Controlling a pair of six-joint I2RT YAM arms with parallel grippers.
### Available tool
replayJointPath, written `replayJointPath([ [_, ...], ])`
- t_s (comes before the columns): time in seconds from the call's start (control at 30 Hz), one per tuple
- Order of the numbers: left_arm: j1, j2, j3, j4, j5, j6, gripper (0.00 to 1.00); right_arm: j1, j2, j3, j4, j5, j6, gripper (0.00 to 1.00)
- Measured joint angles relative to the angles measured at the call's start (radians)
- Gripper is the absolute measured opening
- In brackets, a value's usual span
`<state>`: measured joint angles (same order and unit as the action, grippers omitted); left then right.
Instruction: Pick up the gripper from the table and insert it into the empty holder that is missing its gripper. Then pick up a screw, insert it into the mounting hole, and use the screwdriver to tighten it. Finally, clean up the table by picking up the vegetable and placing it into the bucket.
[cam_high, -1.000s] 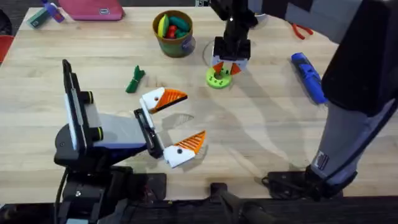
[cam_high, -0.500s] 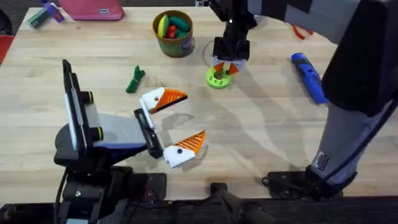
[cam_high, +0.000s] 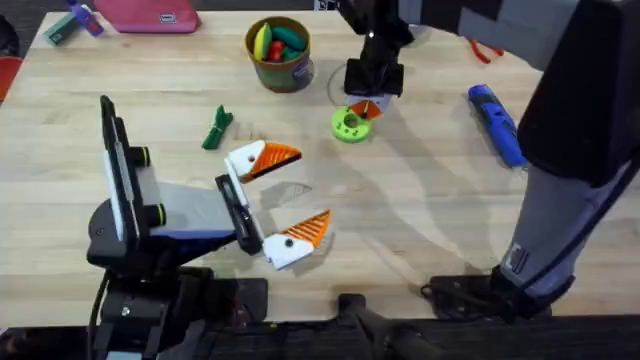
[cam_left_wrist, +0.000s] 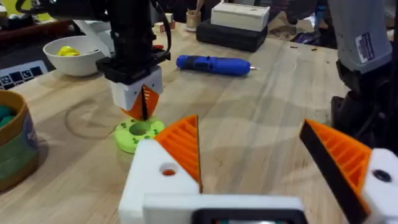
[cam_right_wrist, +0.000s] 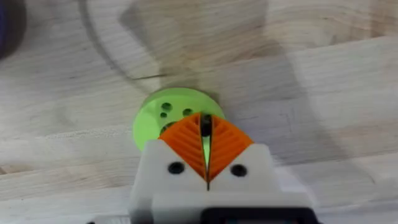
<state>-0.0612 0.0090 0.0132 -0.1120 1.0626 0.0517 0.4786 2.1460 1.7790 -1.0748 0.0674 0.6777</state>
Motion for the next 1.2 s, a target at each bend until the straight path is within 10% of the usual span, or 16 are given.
replayJointPath([
  [0.4, 0.000, 0.000, 0.000, 0.000, 0.000, 0.000, 0.989, 0.001, -0.030, -0.012, -0.005, 0.002, -0.005, 0.006],
  [0.73, 0.000, 0.000, 0.000, 0.000, 0.000, 0.000, 0.986, 0.042, -0.366, -0.004, -0.098, 0.022, -0.117, 0.006],
  [1.2, 0.000, 0.000, 0.000, 0.000, 0.000, 0.000, 0.988, 0.210, -0.429, 0.347, -0.425, 0.022, -0.431, 0.006],
])
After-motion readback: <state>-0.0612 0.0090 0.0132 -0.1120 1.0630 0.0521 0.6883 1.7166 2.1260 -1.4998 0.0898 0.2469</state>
